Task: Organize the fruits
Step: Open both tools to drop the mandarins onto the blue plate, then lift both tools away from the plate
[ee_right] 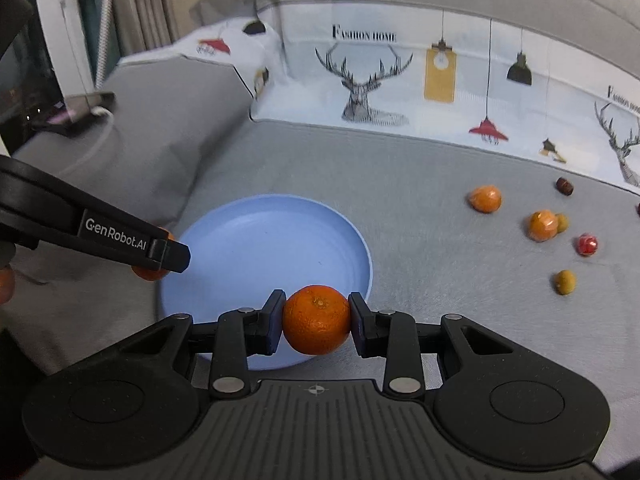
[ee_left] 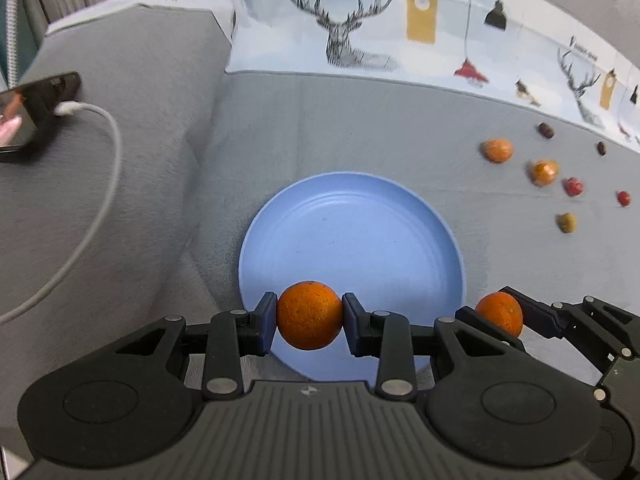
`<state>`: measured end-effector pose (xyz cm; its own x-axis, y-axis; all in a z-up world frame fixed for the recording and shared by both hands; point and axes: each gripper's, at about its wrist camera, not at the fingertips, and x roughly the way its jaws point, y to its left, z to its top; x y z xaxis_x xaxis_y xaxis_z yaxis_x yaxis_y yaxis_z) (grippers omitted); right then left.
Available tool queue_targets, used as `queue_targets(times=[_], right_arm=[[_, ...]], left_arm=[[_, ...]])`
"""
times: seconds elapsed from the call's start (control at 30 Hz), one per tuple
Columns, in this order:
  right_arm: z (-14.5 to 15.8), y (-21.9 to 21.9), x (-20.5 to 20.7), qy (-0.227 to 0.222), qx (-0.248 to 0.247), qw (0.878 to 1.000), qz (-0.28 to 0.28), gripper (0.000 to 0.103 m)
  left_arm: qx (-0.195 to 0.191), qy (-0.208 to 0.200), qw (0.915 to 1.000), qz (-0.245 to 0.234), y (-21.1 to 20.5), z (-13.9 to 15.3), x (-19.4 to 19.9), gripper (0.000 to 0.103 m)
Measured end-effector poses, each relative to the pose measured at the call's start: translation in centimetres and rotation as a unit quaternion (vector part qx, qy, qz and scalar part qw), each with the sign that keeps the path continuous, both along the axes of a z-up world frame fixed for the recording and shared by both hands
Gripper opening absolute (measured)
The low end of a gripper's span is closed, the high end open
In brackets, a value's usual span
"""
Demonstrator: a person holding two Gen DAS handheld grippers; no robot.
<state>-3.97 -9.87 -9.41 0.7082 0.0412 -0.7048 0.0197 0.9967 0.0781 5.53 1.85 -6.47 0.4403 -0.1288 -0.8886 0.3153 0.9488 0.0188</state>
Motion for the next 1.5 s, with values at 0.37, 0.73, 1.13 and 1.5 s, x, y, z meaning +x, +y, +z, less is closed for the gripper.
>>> queue_targets(times=[0.37,0.73,1.13,1.5], right_arm=[[-3.8,0.1,3.7,0.042,-0.004,0.999,0.022,0.037],[-0.2,0.3,1.6,0.028,-0.017,0.998,0.047,0.096],[5.5,-0.8,-8.6,-0.009,0.005,1.000,-0.006,0.102],[7.9,-0.4,-12.5,-0.053,-0.009,0.998,-0.017,0.102]], left_arm=[[0.024,0.018,0.9995,-0.011,-0.9,-3.7,3.4,0.045],[0.040,-0.017,0.9990,0.001,-0.5,-0.1,0.4,0.103],[0.036,-0.030,0.9987,0.018,2.7,4.7,-9.3,0.103],[0.033,-0.075,0.9965,0.020,2.5,7.0,-13.1,0.103]])
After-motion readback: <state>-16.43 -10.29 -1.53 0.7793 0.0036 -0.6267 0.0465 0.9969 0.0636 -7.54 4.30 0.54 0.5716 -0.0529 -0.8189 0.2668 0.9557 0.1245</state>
